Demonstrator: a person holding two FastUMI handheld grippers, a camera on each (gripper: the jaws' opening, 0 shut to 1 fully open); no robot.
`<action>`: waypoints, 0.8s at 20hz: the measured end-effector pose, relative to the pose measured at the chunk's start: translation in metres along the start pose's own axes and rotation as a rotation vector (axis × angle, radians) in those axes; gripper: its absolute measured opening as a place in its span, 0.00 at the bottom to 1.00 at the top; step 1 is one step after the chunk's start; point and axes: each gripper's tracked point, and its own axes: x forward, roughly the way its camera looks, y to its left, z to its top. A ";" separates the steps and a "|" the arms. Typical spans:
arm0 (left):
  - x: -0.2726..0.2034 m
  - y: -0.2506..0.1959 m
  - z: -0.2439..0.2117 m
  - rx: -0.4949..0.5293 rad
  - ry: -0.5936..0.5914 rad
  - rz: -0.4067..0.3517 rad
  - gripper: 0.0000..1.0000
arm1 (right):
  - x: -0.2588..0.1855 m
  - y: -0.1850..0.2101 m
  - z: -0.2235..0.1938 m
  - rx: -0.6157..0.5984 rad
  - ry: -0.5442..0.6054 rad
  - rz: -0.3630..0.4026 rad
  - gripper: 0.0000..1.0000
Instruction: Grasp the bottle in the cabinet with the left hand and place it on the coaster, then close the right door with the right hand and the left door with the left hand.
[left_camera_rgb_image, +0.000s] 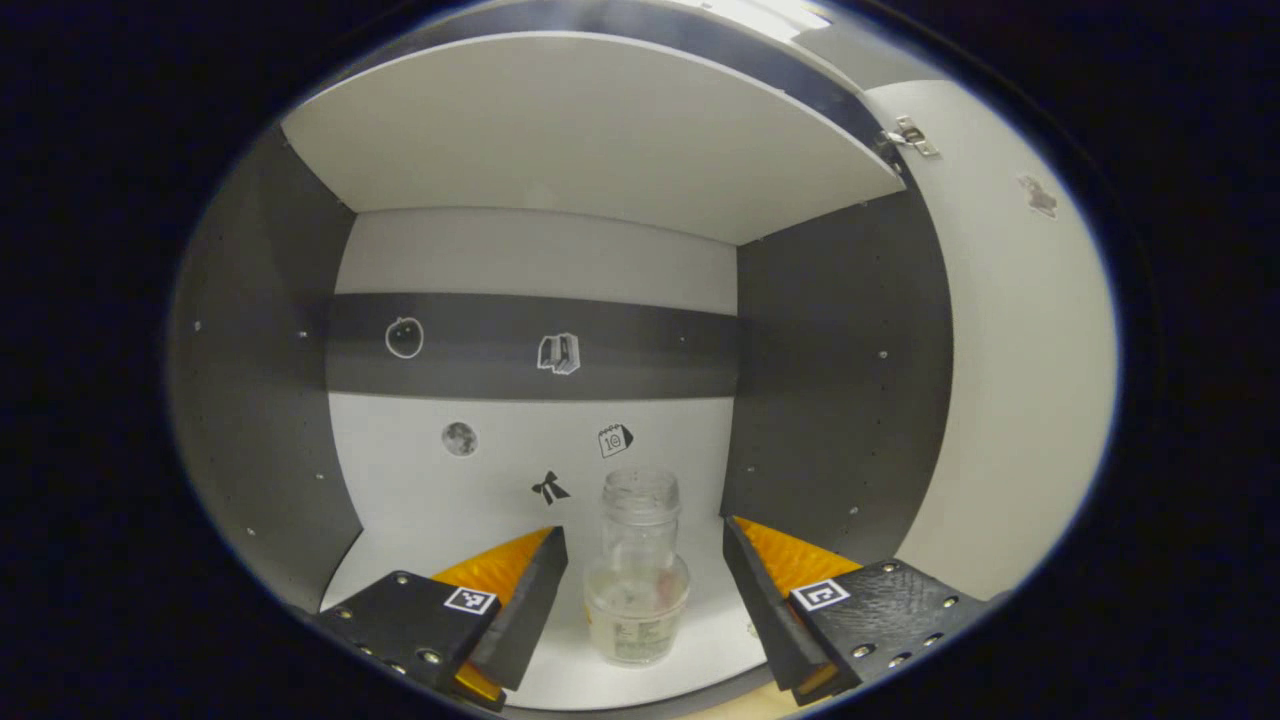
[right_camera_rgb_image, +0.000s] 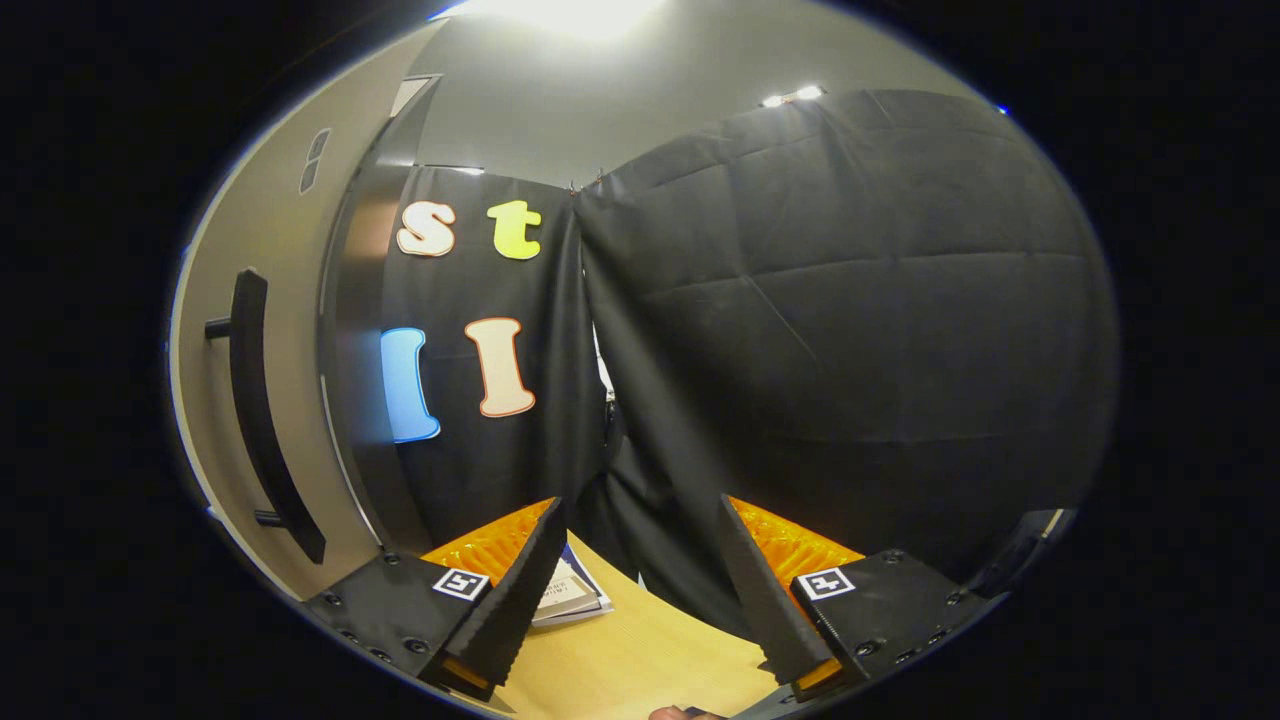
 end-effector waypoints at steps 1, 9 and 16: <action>0.001 0.000 0.001 0.007 -0.004 -0.002 0.94 | 0.001 0.000 -0.001 -0.004 0.000 -0.001 0.96; 0.011 -0.003 0.003 0.017 0.000 -0.026 0.65 | 0.022 0.002 -0.012 -0.002 0.024 0.006 0.96; 0.005 -0.002 0.004 0.012 0.005 -0.030 0.41 | 0.034 0.017 -0.025 0.004 0.056 0.048 0.94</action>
